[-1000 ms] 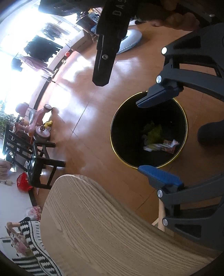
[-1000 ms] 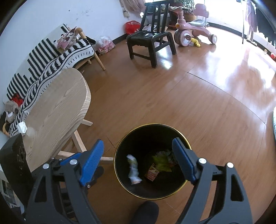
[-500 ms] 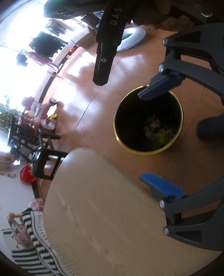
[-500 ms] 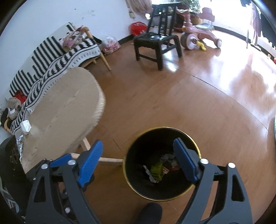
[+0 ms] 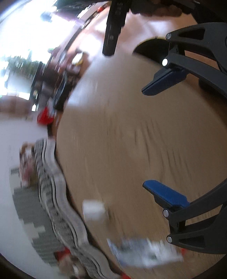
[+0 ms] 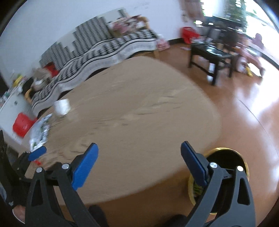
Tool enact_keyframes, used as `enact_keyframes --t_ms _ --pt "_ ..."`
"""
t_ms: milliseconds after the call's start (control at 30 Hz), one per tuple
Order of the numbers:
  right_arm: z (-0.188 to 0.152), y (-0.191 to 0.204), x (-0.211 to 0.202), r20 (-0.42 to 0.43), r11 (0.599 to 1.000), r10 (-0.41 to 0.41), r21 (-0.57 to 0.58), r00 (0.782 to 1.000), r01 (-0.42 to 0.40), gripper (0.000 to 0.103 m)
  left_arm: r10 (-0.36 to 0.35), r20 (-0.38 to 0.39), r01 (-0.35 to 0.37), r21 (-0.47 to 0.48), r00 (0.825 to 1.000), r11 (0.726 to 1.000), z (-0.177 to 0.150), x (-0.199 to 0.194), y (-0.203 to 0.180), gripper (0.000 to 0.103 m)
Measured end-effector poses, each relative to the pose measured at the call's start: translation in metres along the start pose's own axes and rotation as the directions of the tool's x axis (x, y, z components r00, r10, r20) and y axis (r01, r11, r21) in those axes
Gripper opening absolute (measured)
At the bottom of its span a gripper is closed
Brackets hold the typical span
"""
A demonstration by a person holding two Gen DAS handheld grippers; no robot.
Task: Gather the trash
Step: 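Swing both open tools back over the table, then grasp the clear plastic bag with the left tool while the right tool grasps the white plastic bag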
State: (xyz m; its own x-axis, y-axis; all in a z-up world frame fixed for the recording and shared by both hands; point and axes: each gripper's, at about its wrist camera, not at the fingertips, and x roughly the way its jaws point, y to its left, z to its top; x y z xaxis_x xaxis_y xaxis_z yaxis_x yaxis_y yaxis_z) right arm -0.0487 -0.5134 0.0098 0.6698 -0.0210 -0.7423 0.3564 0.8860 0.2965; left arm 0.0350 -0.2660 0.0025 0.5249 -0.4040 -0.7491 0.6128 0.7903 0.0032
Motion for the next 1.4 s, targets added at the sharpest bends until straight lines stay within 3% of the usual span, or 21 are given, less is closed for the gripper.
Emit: enact_keyframes --t_ms 133,200,300,467,600,700,767,833,1133,1300,1400 --pt "0.01 0.08 0.025 -0.021 0.992 0.066 -0.105 0.998 -0.068 0.092 0.149 0.02 -0.147 -0.095 0.989 0.985 -0.011 -0.021 0.083 0.094" --pt "0.01 0.114 0.037 -0.037 0.985 0.095 -0.142 0.995 -0.1 0.092 0.236 0.029 -0.229 -0.151 0.971 0.962 -0.022 -0.032 0.128 0.094" --pt "0.007 0.163 0.058 -0.068 0.97 0.129 -0.199 0.989 -0.14 0.092 0.305 0.015 -0.295 -0.211 0.952 0.932 -0.031 -0.037 0.173 0.094" --pt "-0.007 0.23 0.095 -0.109 0.943 0.134 -0.29 0.985 -0.161 0.092 0.294 -0.008 -0.283 -0.3 0.956 0.911 -0.037 -0.029 0.22 0.094" --pt "-0.014 0.254 0.111 -0.137 0.931 0.153 -0.313 0.979 -0.189 0.092 0.279 -0.006 -0.268 -0.292 0.96 0.918 -0.03 -0.015 0.222 0.088" --pt "-0.018 0.269 0.122 -0.155 0.923 0.159 -0.328 0.975 -0.203 0.092 0.257 -0.012 -0.251 -0.27 0.966 0.93 -0.029 -0.003 0.219 0.066" --pt "-0.021 0.275 0.128 -0.165 0.919 0.163 -0.334 0.973 -0.21 0.092 0.25 -0.027 -0.248 -0.266 0.968 0.931 -0.029 0.002 0.221 0.037" --pt "-0.023 0.283 0.134 -0.176 0.914 0.17 -0.339 0.97 -0.222 0.092 0.254 -0.038 -0.254 -0.276 0.967 0.927 -0.032 0.0 0.223 0.026" --pt "-0.035 0.316 0.138 -0.224 0.866 0.244 -0.387 0.944 -0.316 0.092 0.266 0.075 -0.212 -0.418 0.961 0.883 -0.047 -0.079 0.259 0.024" --pt "-0.06 0.353 0.139 -0.257 0.8 0.265 -0.48 0.929 -0.361 0.092 0.326 0.054 -0.257 -0.498 0.944 0.828 -0.069 -0.104 0.292 0.024" --pt "-0.069 0.371 0.144 -0.264 0.783 0.269 -0.5 0.926 -0.37 0.092 0.342 0.044 -0.27 -0.522 0.939 0.809 -0.076 -0.11 0.304 0.024"
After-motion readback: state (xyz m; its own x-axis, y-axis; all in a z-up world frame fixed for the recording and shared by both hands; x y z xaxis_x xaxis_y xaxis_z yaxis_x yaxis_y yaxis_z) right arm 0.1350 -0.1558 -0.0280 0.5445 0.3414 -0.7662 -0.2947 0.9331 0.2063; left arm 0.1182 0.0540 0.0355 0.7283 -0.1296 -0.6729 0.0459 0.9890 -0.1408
